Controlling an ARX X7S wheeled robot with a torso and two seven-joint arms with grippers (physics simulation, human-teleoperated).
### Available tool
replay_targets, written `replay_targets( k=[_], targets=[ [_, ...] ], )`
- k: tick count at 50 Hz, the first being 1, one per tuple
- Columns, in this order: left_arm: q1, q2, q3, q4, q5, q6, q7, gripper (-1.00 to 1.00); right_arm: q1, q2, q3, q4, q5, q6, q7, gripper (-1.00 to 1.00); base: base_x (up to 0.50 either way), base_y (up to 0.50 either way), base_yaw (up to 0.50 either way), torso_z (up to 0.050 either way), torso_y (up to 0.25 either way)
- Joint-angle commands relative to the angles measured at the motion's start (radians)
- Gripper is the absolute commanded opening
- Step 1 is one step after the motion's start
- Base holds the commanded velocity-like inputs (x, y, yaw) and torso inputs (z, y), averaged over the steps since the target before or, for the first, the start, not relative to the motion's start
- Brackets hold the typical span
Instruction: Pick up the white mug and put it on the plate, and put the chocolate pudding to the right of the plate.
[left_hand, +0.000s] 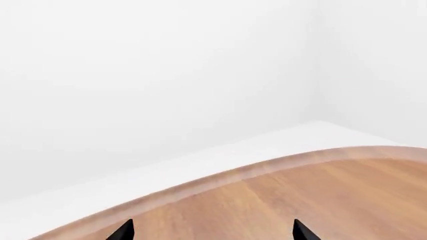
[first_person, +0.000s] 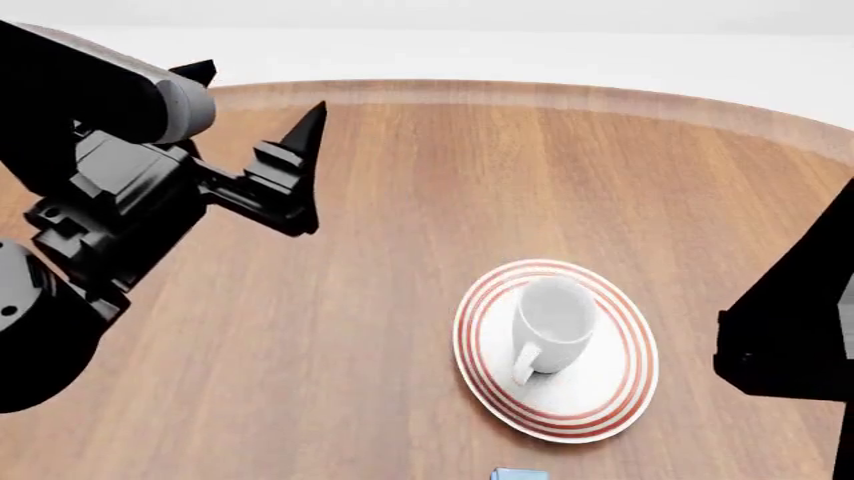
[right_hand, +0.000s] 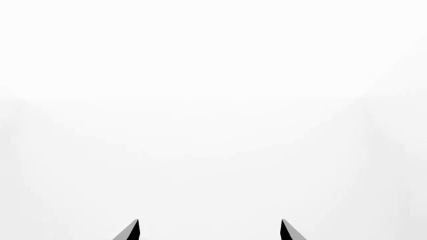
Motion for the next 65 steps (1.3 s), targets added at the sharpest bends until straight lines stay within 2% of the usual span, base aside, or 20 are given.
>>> replay_targets(
  k=[1, 12, 16, 20, 28, 35, 42, 48, 52, 55, 58, 65],
  targets=[
    [0.007, 0.016, -0.024, 0.009, 0.063, 0.009, -0.016, 1.0, 0.001, -0.019, -0.012, -0.037, -0.019, 0.046, -0.009, 1.0, 0.0, 0.0, 0.0, 0.0, 0.0],
    [0.003, 0.019, -0.024, 0.016, 0.07, 0.0, -0.021, 1.0, 0.005, -0.007, -0.079, -0.16, -0.002, 0.192, 0.029, 1.0, 0.0, 0.0, 0.0, 0.0, 0.0],
    [0.006, 0.019, -0.025, 0.018, 0.071, 0.001, -0.023, 1.0, 0.008, 0.004, -0.1, -0.188, 0.172, 0.316, 0.08, 1.0, 0.0, 0.0, 0.0, 0.0, 0.0],
    [0.008, 0.021, -0.023, 0.018, 0.078, 0.0, -0.024, 1.0, 0.031, 0.021, -0.105, -0.216, 0.223, 0.407, 0.144, 1.0, 0.0, 0.0, 0.0, 0.0, 0.0],
    [0.009, 0.023, -0.025, 0.022, 0.078, -0.001, -0.026, 1.0, 0.113, 0.219, -0.305, -0.228, 0.365, 0.416, 0.425, 1.0, 0.0, 0.0, 0.0, 0.0, 0.0],
    [0.013, 0.024, -0.025, 0.022, 0.08, -0.001, -0.027, 1.0, 0.28, 0.41, -0.621, -0.23, 0.449, 0.337, 0.677, 1.0, 0.0, 0.0, 0.0, 0.0, 0.0],
    [0.011, 0.028, -0.027, 0.023, 0.077, -0.004, -0.028, 1.0, 0.51, 0.513, -0.921, -0.23, 0.541, 0.264, 0.888, 1.0, 0.0, 0.0, 0.0, 0.0, 0.0],
    [0.015, 0.028, -0.027, 0.026, 0.077, -0.002, -0.029, 1.0, 0.871, 0.577, -1.37, -0.23, 0.527, 0.155, 1.11, 1.0, 0.0, 0.0, 0.0, 0.0, 0.0],
    [0.017, 0.028, -0.029, 0.025, 0.074, -0.001, -0.028, 1.0, 1.03, 0.571, -1.569, -0.23, 0.576, 0.105, 1.209, 1.0, 0.0, 0.0, 0.0, 0.0, 0.0],
    [0.019, 0.031, -0.027, 0.026, 0.077, 0.0, -0.028, 1.0, 1.048, 0.568, -1.573, -0.23, 0.614, 0.116, 1.22, 1.0, 0.0, 0.0, 0.0, 0.0, 0.0],
    [0.02, 0.034, -0.027, 0.026, 0.076, -0.002, -0.03, 1.0, 0.981, 0.569, -1.46, -0.23, 0.721, 0.162, 1.221, 1.0, 0.0, 0.0, 0.0, 0.0, 0.0],
    [0.01, 0.042, -0.03, 0.03, 0.067, -0.012, -0.032, 1.0, 0.943, 0.542, -1.389, -0.231, 0.817, 0.212, 1.221, 1.0, 0.0, 0.0, 0.0, 0.0, 0.0]
  ],
)
